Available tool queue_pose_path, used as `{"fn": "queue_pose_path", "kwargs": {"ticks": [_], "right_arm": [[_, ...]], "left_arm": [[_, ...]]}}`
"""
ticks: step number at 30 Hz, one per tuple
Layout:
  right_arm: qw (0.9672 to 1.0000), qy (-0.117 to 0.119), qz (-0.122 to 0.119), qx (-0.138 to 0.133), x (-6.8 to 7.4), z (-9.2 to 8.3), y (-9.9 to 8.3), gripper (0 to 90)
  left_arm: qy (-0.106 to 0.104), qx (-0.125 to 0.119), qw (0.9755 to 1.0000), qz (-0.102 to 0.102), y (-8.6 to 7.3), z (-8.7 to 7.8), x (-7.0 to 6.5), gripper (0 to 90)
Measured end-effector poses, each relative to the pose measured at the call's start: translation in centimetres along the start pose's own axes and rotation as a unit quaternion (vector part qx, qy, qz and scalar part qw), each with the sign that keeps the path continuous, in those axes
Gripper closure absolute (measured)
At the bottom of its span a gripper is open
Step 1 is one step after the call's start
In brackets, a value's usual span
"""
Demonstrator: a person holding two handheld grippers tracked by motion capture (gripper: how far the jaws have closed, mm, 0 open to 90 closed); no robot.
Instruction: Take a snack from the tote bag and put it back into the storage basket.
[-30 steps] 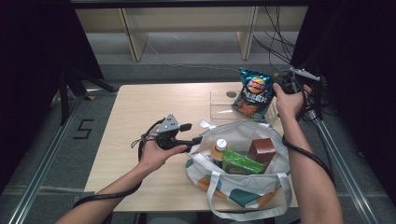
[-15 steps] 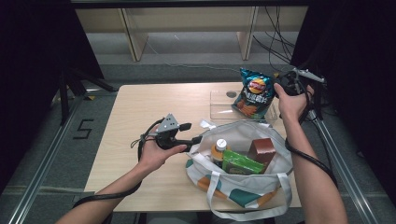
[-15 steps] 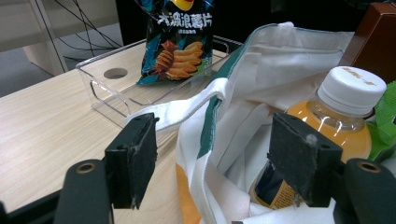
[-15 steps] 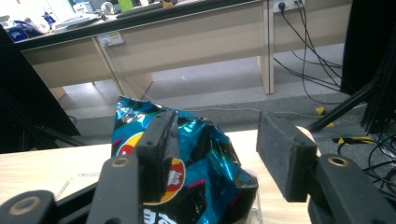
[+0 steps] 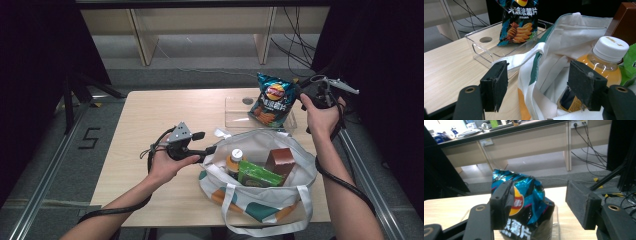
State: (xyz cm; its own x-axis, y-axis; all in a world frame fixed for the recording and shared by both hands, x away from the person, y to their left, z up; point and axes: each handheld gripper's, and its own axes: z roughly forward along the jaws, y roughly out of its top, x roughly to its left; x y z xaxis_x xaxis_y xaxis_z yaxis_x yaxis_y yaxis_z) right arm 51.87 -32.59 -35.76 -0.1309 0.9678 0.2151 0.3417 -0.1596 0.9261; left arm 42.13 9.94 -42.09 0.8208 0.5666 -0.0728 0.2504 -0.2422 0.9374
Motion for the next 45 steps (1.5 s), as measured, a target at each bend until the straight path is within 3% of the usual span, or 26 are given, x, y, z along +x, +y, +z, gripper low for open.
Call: {"fn": "queue_pose_path", "kwargs": {"ticks": [4,10,11,13,20,21,22,26,28,30,32,38,39,40,41,44,45], "right_arm": [[0.9999,0.014,0.009,-0.002,0.3,-0.8,-0.1,40.3],[0.9993,0.032,-0.018,-0.002,0.9,-1.9,-0.1,44.1],[0.9992,0.038,-0.011,-0.002,1.0,-2.1,-0.1,44.3],[0.9989,0.04,-0.023,0.0,1.0,-2.4,-0.2,45.0],[0.9981,0.058,-0.022,0.007,1.7,-3.7,-0.3,47.8],[0.9974,0.06,-0.04,0.001,1.5,-3.7,-0.4,47.9],[0.9976,0.062,-0.03,0.003,1.7,-3.8,-0.5,48.0],[0.9972,0.068,-0.027,0.015,1.8,-4.5,-0.8,48.1],[0.9967,0.066,-0.045,0.014,1.6,-4.9,-0.9,48.1],[0.9969,0.072,-0.03,0.013,1.8,-5.3,-0.9,48.2],[0.9969,0.068,-0.032,0.021,2.0,-5.8,-1.0,48.2],[0.9949,0.087,-0.049,0.014,1.9,-6.4,-1.6,48.4],[0.9956,0.084,-0.036,0.02,2.2,-6.7,-1.7,48.4],[0.9948,0.088,-0.049,0.016,2.0,-6.7,-1.8,48.3],[0.9951,0.089,-0.04,0.021,2.2,-6.9,-1.9,48.3],[0.9945,0.091,-0.048,0.018,2.2,-7.2,-2.2,48.3],[0.9949,0.09,-0.04,0.022,2.4,-7.4,-2.2,48.3]], "left_arm": [[-0.003,-0.003,1.0,-0.002,0.0,0.1,0.0,31.7],[0.0,-0.002,1.0,-0.003,0.1,0.0,0.0,31.7],[-0.001,-0.002,1.0,-0.001,0.1,0.0,0.0,31.7],[-0.001,-0.001,1.0,0.0,0.1,0.0,0.0,31.7],[-0.006,-0.002,1.0,0.0,0.0,0.1,0.0,31.7],[-0.006,-0.002,1.0,0.001,0.0,0.1,0.0,31.8],[-0.006,-0.002,1.0,0.001,0.0,0.1,0.0,31.8],[-0.002,0.001,1.0,-0.001,0.0,0.1,-0.1,31.8],[-0.003,0.002,1.0,0.0,0.0,0.1,-0.1,31.8],[-0.003,0.002,1.0,0.001,0.0,0.1,-0.1,31.8],[-0.003,0.001,1.0,0.0,0.0,0.1,0.0,31.8],[-0.005,-0.002,1.0,-0.002,0.0,0.1,0.0,31.8],[-0.001,0.0,1.0,-0.001,0.0,0.0,0.0,31.8],[-0.001,0.0,1.0,-0.002,0.0,0.0,0.0,31.8],[-0.001,0.0,1.0,-0.002,0.0,0.0,0.0,31.8],[0.0,0.0,1.0,-0.002,0.0,0.0,0.1,31.8],[0.0,0.0,1.0,-0.002,0.0,0.0,0.1,31.8]]}}
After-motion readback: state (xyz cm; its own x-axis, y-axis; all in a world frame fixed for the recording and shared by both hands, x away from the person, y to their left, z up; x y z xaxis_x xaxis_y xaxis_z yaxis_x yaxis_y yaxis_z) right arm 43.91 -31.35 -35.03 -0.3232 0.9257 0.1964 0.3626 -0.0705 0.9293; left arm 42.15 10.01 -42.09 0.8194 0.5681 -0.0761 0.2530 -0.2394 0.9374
